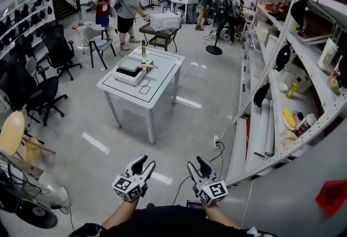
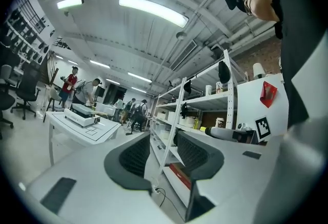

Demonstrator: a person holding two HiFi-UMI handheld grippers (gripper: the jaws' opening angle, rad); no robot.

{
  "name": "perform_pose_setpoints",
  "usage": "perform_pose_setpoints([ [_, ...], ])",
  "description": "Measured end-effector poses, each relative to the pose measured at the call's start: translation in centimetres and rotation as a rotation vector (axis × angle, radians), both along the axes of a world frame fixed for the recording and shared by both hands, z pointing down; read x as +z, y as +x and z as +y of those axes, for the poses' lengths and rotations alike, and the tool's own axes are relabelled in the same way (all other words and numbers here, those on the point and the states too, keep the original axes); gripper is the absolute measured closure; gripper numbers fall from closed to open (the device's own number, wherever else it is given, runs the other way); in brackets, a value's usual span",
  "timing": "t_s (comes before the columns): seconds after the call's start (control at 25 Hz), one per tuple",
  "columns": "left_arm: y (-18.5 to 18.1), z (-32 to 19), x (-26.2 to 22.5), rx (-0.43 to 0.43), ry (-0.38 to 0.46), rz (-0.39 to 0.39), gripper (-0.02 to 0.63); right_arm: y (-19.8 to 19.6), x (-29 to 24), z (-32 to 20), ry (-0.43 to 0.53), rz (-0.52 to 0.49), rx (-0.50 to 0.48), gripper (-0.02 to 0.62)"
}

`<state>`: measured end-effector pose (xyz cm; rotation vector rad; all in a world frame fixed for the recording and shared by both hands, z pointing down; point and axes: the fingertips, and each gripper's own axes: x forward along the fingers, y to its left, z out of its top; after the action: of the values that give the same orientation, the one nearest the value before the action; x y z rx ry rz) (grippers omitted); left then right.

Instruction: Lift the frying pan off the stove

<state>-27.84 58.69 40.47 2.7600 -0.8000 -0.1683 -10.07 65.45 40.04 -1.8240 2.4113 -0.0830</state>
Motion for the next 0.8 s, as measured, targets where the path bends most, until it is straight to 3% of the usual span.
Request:
perform_pose_setpoints([
  [0.2,0.6,0.2,-0.9,-0.028,0.05,-0.013,0.439,2.6,-0.8,1.0,0.017,0.009,0.021,0.416],
  [0.48,2.5,2.4,-1.4,-0.073,0.041,-0.018,0.439,6.2,-0.6,3.7,0.048,-0.001,0.057,0.425],
  [0.8,3.4,4.0,-0.6,-0.064,0.046,-0.06,0.44,10.0,1.0,4.8,0.028,-0.051,0.117,0.436],
])
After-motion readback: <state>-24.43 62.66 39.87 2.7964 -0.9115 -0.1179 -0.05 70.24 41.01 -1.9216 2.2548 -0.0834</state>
